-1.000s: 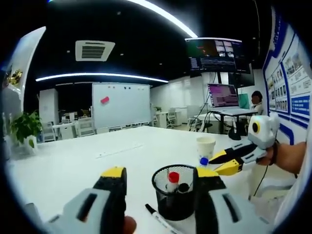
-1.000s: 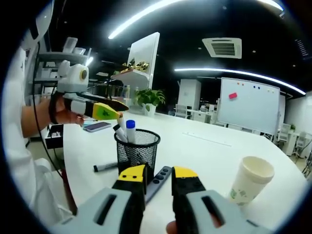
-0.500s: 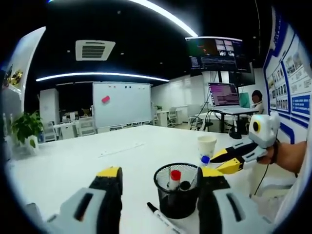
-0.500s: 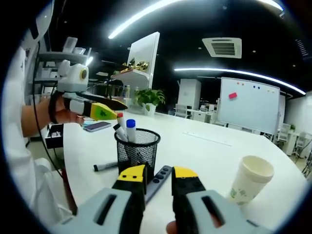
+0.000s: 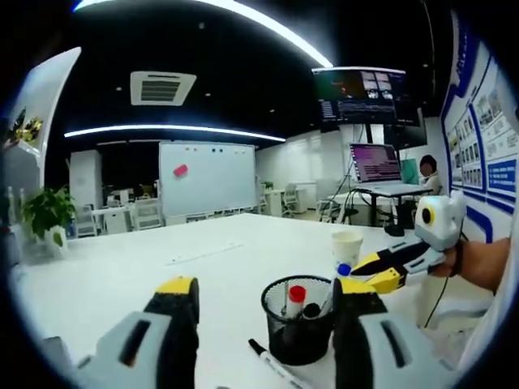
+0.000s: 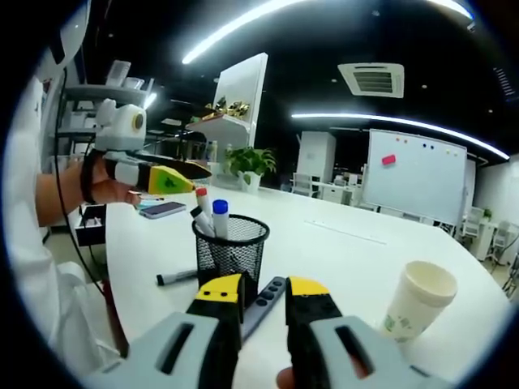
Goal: Place the scattered laser pointers and whiteboard markers into the pen holder and stack the scattered paper cups together
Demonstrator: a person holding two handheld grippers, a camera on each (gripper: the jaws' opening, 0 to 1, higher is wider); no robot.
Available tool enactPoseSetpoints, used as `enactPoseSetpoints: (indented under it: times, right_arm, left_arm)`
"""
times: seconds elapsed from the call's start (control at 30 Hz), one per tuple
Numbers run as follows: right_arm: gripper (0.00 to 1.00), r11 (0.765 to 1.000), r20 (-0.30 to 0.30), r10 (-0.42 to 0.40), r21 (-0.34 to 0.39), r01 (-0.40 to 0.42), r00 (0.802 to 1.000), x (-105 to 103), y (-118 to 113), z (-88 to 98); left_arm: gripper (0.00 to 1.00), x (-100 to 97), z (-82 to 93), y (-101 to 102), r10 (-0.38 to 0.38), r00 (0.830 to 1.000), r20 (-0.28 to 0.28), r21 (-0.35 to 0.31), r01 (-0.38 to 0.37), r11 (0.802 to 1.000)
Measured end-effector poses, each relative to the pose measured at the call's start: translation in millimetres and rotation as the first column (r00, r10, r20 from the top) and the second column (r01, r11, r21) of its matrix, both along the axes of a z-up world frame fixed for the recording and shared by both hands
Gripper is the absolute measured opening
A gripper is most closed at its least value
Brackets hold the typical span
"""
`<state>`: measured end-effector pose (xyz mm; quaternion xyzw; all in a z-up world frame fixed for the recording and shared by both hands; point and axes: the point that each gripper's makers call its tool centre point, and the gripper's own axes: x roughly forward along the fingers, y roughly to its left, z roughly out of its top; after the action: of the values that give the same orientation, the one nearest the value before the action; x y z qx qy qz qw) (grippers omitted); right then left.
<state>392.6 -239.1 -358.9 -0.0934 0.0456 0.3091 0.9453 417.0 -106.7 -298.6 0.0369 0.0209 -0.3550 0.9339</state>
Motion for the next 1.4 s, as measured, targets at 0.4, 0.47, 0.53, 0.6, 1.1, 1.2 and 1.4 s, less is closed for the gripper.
enactPoseSetpoints:
  times: [0.4, 0.47, 0.53, 0.6, 1.1, 1.2, 1.4]
  right_arm:
    - [0.21, 1.000, -0.002, 0.001, -0.002, -0.001, 1.000, 0, 1, 0.2]
    - [0.21, 1.000, 0.000, 0.001, -0.002, -0.001, 1.000, 0, 1, 0.7]
    - [0.21, 1.000, 0.002, 0.002, -0.001, -0.002, 1.000, 0, 1, 1.1]
    - [0.21, 1.000, 0.001, 0.003, -0.001, -0.003, 1.000, 0, 1, 0.8]
    - [0.21, 1.000, 0.000, 0.003, -0.006, -0.003, 1.000, 1, 1, 0.3]
    - [0.21, 1.000, -0.001, 0.003, -0.007, -0.003, 1.000, 1, 1, 0.2]
    - [0.21, 1.000, 0.002, 0.003, -0.008, -0.003, 1.000, 2, 1, 1.5]
  left_arm:
    - [0.69, -3.4, 3.3, 3, -0.001, 1.000, 0.002, -0.017, 0.001, 1.000]
    - [0.69, -3.8, 3.8, 4, 0.005, 1.000, 0.010, -0.010, -0.005, 1.000]
    - [0.69, -3.9, 2.7, 4, 0.010, 1.000, 0.002, -0.010, -0.010, 1.000]
    - [0.69, -4.4, 2.0, 5, 0.013, 1.000, 0.000, -0.013, -0.013, 1.000]
    - [0.68, -6.3, -16.5, 12, 0.044, 0.998, -0.053, 0.033, -0.042, 0.999]
    - [0.68, -4.4, -19.9, 15, 0.049, 0.996, -0.068, 0.044, -0.046, 0.998]
    - [0.65, -4.3, -26.5, 18, 0.058, 0.995, -0.085, 0.067, -0.053, 0.996]
